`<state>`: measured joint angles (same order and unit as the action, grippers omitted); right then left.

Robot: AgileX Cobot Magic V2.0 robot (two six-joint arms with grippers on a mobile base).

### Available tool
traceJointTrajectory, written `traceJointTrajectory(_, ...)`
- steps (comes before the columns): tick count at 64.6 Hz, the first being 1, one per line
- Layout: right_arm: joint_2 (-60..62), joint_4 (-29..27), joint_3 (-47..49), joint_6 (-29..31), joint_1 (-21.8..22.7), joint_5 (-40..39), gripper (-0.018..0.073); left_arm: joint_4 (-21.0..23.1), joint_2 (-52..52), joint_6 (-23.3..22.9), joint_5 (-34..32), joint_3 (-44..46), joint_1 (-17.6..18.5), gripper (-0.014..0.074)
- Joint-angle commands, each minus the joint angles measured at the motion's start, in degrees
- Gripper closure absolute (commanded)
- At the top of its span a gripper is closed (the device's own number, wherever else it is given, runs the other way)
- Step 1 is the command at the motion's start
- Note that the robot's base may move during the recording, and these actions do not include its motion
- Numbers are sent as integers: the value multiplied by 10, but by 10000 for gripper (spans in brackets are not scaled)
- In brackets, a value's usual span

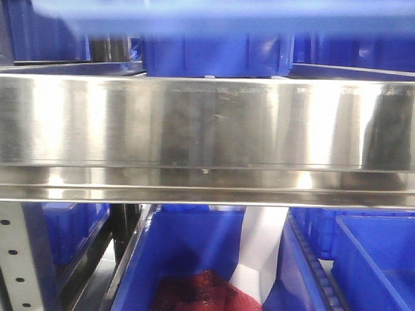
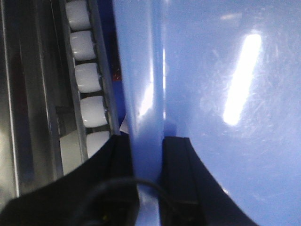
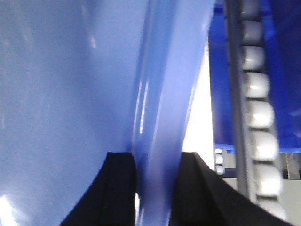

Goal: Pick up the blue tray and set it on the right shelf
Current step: 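Lower the tray onto the upper roller shelf with both grippers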

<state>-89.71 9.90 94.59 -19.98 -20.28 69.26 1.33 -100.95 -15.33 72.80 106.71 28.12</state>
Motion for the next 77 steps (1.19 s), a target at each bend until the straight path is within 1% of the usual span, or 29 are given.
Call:
traceJointTrajectory(1,-3,-12,23,21,-1,-57,494,12,0,9,36,20,-8,645)
traceJointTrajectory(15,-51,-11,23,21,-1,-61,485,16,-41,10,35,20,-11,643)
traceJointTrajectory(18,-59,-11,23,21,-1,-60,466,16,-44,10,34,20,-11,636)
traceJointTrajectory(21,-65,-11,23,21,-1,-60,433,17,-47,10,31,20,-11,608)
traceJointTrajectory(27,-70,-11,23,21,-1,-55,290,22,-49,10,36,20,-12,508)
traceJointTrajectory(30,-71,-11,23,21,-1,-55,185,22,-49,10,36,20,-12,425)
traceJointTrajectory(32,-71,-11,23,21,-1,-55,94,22,-49,10,36,20,-12,345)
traceJointTrajectory(35,-71,-11,23,21,-1,-54,-3,22,-49,10,36,20,-12,253)
traceJointTrajectory(37,-71,-11,23,21,-1,-54,-57,22,-49,10,36,20,-12,192)
traceJointTrajectory(39,-71,-11,23,21,-1,-54,-82,23,-49,10,36,20,-12,162)
traceJointTrajectory(42,-70,-11,23,21,-1,-50,-75,23,-49,10,36,20,-12,107)
traceJointTrajectory(46,-70,-11,23,21,-1,-47,-66,23,-48,10,36,20,-12,80)
traceJointTrajectory(57,-53,-11,23,21,-1,-41,-65,25,-32,10,39,23,-12,82)
traceJointTrajectory(66,-27,-8,21,21,-1,-39,-52,24,5,10,35,23,-10,122)
traceJointTrajectory(69,-14,-8,20,21,-2,-37,-25,20,23,10,34,23,-6,143)
traceJointTrajectory(72,-2,-8,18,21,-2,-33,26,10,40,10,31,23,-2,175)
traceJointTrajectory(77,28,-7,6,21,-3,-35,144,-18,71,10,24,17,14,234)
